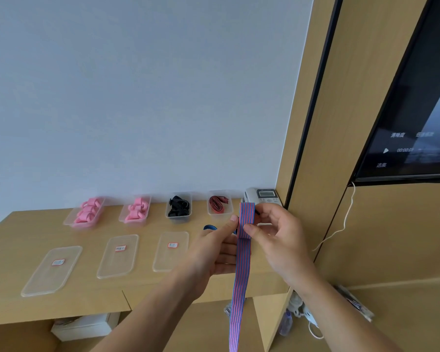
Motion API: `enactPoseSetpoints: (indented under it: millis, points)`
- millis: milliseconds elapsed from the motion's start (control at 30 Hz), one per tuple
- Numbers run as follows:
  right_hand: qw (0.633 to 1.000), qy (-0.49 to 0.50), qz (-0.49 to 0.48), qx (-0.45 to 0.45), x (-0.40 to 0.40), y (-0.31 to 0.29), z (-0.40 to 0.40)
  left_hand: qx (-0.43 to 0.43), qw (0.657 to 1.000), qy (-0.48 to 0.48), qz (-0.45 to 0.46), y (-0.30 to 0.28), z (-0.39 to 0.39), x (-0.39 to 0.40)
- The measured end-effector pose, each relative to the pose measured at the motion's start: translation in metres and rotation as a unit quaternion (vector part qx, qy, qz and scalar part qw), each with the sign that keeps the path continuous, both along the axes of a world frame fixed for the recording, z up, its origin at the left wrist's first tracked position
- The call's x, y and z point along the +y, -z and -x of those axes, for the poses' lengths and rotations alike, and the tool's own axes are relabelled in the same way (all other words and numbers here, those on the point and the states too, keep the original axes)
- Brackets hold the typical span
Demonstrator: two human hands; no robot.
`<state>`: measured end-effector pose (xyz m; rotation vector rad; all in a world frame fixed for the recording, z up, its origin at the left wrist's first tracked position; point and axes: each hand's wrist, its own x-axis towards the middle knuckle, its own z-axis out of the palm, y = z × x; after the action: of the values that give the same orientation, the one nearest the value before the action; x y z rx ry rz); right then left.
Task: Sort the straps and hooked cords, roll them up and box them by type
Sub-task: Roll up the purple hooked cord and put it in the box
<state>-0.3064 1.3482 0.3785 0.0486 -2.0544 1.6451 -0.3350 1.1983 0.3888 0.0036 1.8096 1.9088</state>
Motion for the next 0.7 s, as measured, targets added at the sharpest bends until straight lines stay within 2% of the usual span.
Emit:
enactPoseSetpoints:
  millis: [333, 533, 700]
  points:
    - [0.989, 0.041, -0.104, 0.1, -0.005, 0.002, -0.009, 0.002, 0.999, -0.003, -0.054, -0.008, 0.0, -0.009]
    - [0.956, 0.073, -0.215, 0.187, -0.002, 0.021, -0.006, -0.011, 0.997, 0.017, -0.08, -0.008, 0.006, -0.011]
    - [0.934, 0.087, -0.265, 0.223, -0.001, 0.032, -0.004, 0.001, 0.995, 0.019, -0.093, -0.005, 0.011, -0.013]
